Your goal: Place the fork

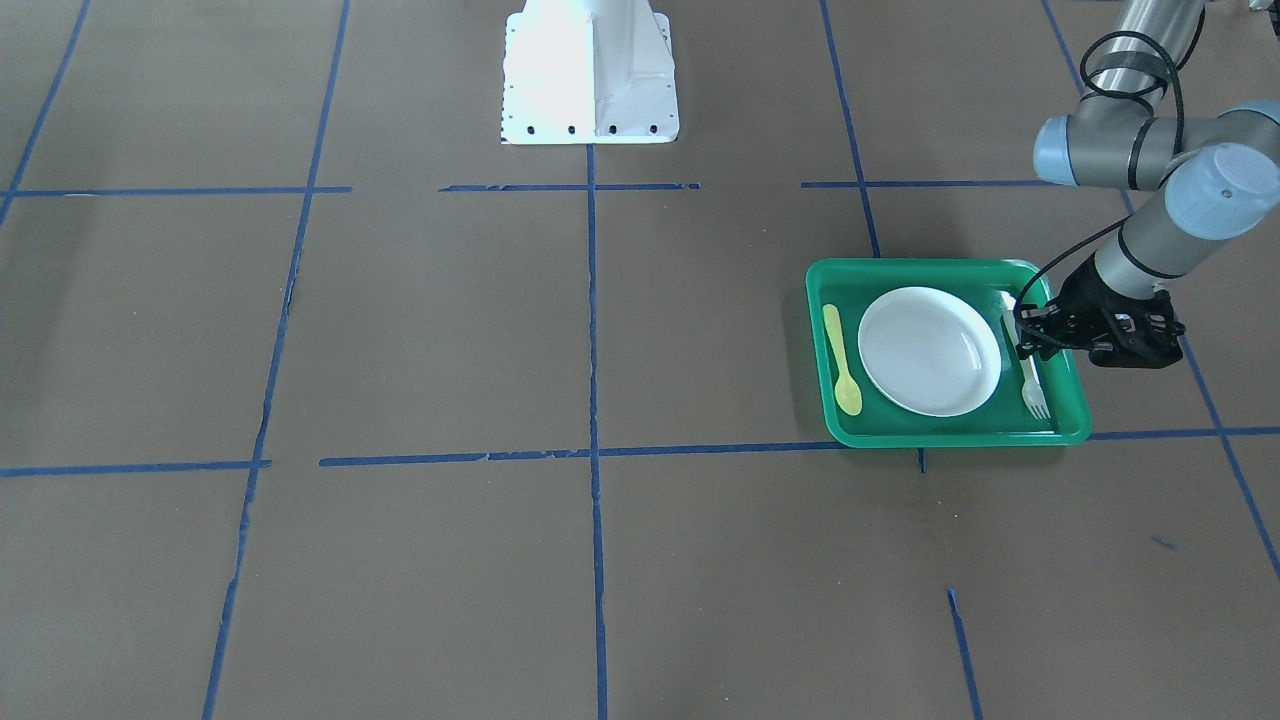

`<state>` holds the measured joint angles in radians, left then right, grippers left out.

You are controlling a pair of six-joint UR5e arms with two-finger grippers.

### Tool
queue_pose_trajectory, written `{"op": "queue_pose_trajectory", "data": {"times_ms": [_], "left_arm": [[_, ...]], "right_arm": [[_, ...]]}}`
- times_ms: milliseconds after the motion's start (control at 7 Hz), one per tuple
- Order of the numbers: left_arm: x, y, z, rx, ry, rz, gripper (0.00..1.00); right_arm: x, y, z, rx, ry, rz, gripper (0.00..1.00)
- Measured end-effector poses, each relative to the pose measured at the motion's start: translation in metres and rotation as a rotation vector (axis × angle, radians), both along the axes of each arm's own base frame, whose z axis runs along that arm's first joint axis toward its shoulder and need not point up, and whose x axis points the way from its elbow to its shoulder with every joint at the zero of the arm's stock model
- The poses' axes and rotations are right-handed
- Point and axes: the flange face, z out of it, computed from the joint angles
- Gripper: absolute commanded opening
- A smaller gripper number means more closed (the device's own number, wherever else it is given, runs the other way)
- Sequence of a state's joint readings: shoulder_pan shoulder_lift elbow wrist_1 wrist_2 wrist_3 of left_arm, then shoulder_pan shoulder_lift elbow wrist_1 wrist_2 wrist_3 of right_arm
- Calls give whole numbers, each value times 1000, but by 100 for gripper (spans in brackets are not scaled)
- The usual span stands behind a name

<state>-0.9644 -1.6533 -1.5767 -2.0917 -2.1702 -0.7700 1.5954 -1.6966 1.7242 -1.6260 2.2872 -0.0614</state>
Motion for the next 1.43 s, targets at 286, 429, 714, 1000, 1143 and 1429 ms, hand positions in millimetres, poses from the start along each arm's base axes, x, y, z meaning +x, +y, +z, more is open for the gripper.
{"op": "queue_pose_trajectory", "data": {"times_ms": [286,429,714,1000,1143,1429], "left_arm": [[-7,2,-36,49,32,-8,100],[-13,3,-57,75,48,-16,100],[-49,-6,-90,158,67,-51,100],[-134,-27,-97,275,-12,-55,100],[-182,-38,-93,280,-77,-25,100],[-262,-44,-54,203,-153,72,100]], "right_arm": [[0,0,0,0,0,0,100],[0,0,0,-1,0,1,100],[0,0,0,-1,0,1,100],[0,0,0,0,0,0,100],[0,0,0,0,0,0,100],[0,0,0,-1,0,1,100]]}}
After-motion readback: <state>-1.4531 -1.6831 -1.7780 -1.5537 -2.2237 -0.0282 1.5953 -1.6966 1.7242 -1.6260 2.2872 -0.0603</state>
